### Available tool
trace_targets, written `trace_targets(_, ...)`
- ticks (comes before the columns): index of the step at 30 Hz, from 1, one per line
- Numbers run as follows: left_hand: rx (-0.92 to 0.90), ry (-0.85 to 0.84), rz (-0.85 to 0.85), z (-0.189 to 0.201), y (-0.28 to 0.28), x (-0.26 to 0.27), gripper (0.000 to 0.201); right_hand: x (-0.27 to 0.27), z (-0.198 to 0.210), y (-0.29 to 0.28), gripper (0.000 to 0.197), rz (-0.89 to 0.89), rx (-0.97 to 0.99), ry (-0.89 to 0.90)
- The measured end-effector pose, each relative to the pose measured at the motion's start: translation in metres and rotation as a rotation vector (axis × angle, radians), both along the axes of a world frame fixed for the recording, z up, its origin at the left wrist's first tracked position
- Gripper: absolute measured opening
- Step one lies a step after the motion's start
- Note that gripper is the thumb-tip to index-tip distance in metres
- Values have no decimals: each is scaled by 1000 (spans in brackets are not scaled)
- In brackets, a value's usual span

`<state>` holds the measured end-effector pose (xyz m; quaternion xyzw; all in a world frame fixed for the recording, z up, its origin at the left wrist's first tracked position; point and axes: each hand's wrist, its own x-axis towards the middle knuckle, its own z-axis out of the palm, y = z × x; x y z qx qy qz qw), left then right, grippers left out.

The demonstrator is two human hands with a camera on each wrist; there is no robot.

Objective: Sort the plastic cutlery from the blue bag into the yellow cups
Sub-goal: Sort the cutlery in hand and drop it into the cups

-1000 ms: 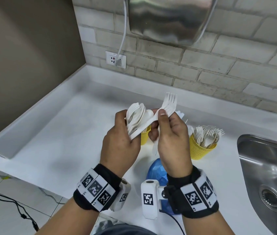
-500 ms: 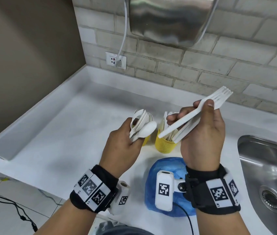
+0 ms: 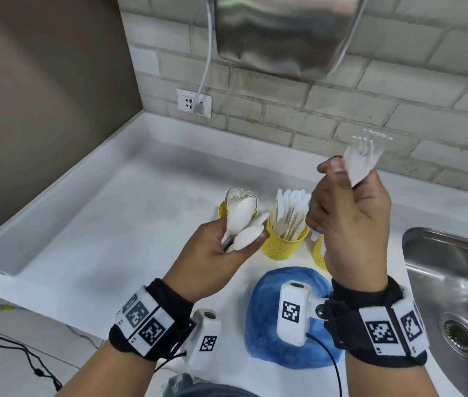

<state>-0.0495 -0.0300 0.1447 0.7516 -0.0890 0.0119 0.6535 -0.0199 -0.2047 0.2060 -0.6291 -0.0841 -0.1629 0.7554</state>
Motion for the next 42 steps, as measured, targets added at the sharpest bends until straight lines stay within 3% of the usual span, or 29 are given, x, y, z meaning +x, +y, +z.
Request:
trace_targets(4,-183,90,-195,2,6,1,19,0,-4,-5,9,205,-241,23)
trace_targets(7,-230,155,-298,5,8,0,18,-5,-5,-4,13,321,-336,53)
trace_targets(11,-265,234,-403,6,11,0,20,-5,-6,-2,15,423,-361,94)
trace_targets(17,-170,277,-412,9,11,-2,17,2,-11,-5,12,508,-345,123)
trace_targets(22,-97,245,-361,11,9,-1,17,1,-12,2,11,349,-317,-22)
trace_targets(27,23,224,-305,8,8,-2,21,10,-15,-3,11,178,-32,-18)
trace_targets(33,105,184,-283,8,4,-5,21,8,-23,-6,10,319,-10,52)
trace_targets(36,135,165,-307,8,3,-6,23,2,-27,-4,6,363,-142,89)
trace_targets(38,151,155,-306,8,2,-7,23,1,-29,-3,16,326,-171,87)
trace_targets(42,192,140,-285,6,3,-7,21,5,-23,-1,23,232,150,128)
